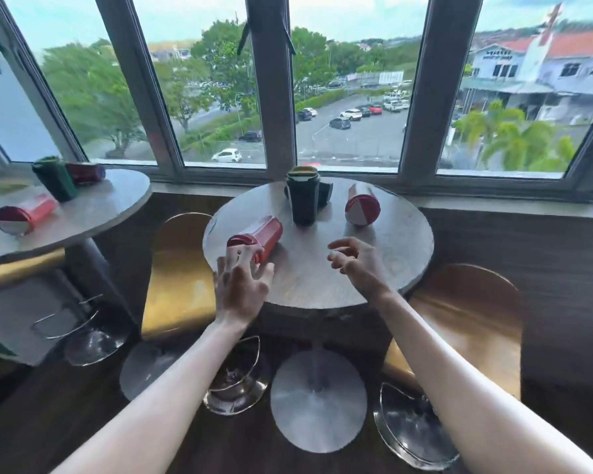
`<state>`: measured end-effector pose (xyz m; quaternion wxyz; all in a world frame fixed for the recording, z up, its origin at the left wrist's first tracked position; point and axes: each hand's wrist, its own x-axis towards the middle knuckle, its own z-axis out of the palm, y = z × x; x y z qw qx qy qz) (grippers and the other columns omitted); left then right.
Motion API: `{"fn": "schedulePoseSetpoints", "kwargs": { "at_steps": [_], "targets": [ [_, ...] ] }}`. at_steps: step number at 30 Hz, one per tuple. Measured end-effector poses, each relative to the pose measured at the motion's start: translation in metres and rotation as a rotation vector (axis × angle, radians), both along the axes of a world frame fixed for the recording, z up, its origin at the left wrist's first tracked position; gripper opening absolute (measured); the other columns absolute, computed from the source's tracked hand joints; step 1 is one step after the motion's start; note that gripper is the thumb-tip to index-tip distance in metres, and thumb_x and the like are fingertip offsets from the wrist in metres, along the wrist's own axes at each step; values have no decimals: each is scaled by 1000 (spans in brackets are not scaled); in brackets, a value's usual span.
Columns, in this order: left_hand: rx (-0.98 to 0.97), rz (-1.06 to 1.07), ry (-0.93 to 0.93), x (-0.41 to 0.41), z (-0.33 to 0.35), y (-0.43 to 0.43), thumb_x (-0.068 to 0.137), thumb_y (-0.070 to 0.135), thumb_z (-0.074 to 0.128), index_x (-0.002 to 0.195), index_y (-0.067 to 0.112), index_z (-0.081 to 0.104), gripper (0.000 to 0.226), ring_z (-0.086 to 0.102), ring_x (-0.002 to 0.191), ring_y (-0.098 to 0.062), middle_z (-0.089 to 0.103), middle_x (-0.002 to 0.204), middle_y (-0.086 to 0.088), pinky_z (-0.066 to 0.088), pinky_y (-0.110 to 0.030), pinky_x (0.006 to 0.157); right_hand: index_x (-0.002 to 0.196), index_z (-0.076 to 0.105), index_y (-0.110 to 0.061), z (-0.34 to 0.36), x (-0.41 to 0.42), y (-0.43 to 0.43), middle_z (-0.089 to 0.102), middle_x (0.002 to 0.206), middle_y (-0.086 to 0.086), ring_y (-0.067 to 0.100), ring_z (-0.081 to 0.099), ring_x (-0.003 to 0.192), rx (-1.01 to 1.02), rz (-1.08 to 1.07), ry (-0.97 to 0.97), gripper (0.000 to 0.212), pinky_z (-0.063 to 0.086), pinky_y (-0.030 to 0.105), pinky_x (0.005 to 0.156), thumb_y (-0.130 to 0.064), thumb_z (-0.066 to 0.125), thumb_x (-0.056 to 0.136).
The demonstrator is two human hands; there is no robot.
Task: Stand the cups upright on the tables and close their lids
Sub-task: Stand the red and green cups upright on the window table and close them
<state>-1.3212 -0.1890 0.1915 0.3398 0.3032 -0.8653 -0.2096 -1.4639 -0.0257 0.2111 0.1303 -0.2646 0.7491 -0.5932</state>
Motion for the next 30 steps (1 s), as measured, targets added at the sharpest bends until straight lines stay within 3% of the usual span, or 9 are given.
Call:
{"fn": "schedulePoseSetpoints", "kwargs": {
  "at_steps": [3,6,14,16,19,21,25,28,30],
  "targets": [
    [24,37,29,-26,5,-43,88,39,61,115,21,62,32,50,116,-25,56,122,-6,38,-43,101,102,70,-11,1,-22,-41,73,90,9,17,67,81,51,12,31,16,52,23,72,-11,63,88],
    [14,0,85,-56,19,-90,89,37,59,111,21,62,27,50,116,-25,58,121,-7,38,-48,101,108,70,-10,-3,-31,-76,72,94,6,13,66,83,43,34,29,20,51,20,72,-16,64,90],
    [102,-476,-81,-174,62,-167,88,22,62,113,15,65,27,58,108,-31,59,118,-17,48,-39,91,113,68,-20,-8,-20,-147,63,118,2,13,63,105,102,141,128,31,50,20,86,-30,73,84],
    [177,-544,-95,-200,70,-170,89,29,62,120,16,63,33,58,111,-29,58,122,-17,48,-37,92,115,68,-26,-8,-13,-152,54,126,-1,16,56,115,143,171,131,37,48,27,95,-39,75,81],
    [326,-594,-66,-226,78,-170,92,31,62,131,13,56,43,57,117,-27,58,129,-15,43,-30,91,121,62,-41,-6,-5,-152,38,143,-10,15,31,136,290,228,218,50,30,37,109,-52,76,74],
    [350,-626,-127,-237,78,-172,92,31,61,133,15,54,44,56,119,-28,57,132,-14,44,-33,97,126,55,-46,-3,-4,-150,24,154,-17,14,16,143,366,278,260,62,21,42,111,-52,80,70],
    [391,-680,-201,-244,74,-173,92,28,62,132,23,56,41,58,110,-24,61,122,-9,45,-38,100,139,33,-48,3,-8,-145,1,163,-19,8,-6,150,532,424,343,94,5,38,114,-51,86,61],
    [414,-677,-181,-246,73,-171,90,25,64,128,24,58,38,58,108,-25,61,122,-10,45,-39,100,143,21,-46,9,-14,-145,-5,164,-18,10,-14,151,647,498,422,107,0,37,118,-46,88,59],
    [424,-682,-180,-247,73,-172,90,24,64,127,24,59,38,58,104,-24,59,119,-8,45,-35,95,145,19,-41,13,-18,-149,1,164,-14,12,-9,152,698,530,498,107,4,41,122,-37,87,62]
  ]
}}
